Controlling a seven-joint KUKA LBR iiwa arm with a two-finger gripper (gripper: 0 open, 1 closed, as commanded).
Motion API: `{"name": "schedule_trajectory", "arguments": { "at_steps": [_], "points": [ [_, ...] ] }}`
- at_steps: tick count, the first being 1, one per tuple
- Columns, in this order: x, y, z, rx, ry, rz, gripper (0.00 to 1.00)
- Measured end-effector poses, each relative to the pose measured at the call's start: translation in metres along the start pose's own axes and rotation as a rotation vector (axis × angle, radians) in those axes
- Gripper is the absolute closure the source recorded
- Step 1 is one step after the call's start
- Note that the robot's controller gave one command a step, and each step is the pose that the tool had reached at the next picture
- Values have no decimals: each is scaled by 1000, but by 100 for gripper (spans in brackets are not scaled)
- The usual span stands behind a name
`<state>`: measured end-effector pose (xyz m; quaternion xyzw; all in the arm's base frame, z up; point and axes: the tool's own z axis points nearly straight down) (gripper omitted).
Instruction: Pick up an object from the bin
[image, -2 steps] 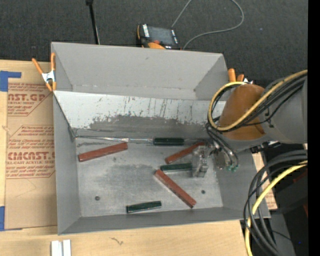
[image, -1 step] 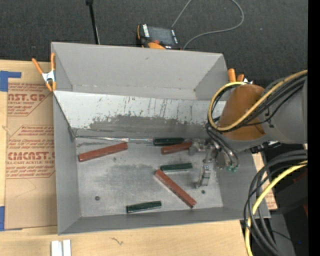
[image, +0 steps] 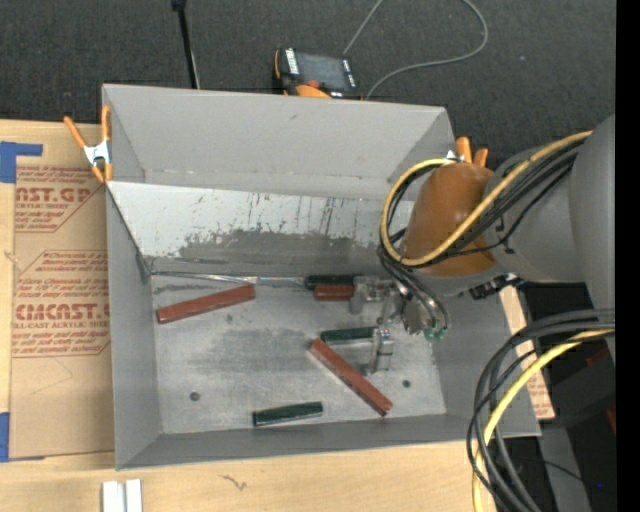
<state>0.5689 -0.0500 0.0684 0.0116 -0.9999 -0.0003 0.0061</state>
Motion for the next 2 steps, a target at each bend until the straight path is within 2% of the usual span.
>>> {"name": "schedule_trajectory", "arguments": {
  "at_steps": [1, 2],
  "points": [
    [-3, -1, -2, 1, -14, 3, 100],
    [11, 2, -143, 2, -23, -13, 100]
  ]
}}
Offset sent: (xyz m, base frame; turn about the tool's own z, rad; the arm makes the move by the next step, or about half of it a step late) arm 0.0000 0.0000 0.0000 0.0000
